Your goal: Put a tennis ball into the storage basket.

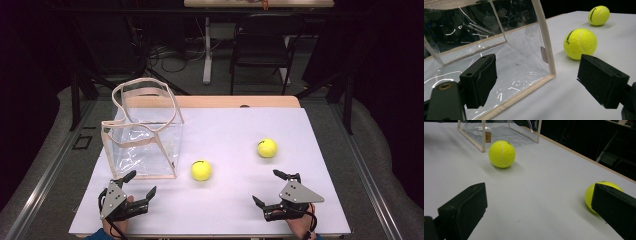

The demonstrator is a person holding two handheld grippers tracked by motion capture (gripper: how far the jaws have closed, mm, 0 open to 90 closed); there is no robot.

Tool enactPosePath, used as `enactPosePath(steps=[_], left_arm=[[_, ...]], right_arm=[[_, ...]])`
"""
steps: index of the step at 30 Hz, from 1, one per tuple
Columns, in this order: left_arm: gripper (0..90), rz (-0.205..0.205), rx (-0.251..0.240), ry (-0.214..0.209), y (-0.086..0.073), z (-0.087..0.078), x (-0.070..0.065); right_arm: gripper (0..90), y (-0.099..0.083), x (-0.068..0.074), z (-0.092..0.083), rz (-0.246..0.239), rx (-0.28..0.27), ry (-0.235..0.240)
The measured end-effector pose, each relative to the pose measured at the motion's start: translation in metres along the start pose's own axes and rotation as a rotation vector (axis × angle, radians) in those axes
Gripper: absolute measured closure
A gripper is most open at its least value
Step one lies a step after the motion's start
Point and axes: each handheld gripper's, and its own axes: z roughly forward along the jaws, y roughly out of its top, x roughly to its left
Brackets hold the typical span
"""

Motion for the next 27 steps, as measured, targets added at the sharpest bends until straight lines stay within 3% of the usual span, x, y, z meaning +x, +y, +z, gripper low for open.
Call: enactPosePath(steps=[4, 18, 27], left_arm=[[15.8, -0.006, 0.003, 0.004, 0.0, 0.001, 0.0], [15.8, -0.018, -0.001, 0.005, 0.0, 0.002, 0.0], [15.8, -0.016, 0.0, 0.009, 0.001, 0.001, 0.0]], right_arm=[[0.0, 0.004, 0.004, 0.003, -0.009, 0.026, -0.004], [0.0, 0.019, -0.002, 0.014, 0.045, 0.07, 0.006], [0.0, 0.037, -0.009, 0.031, 0.071, 0.124, 0.043]])
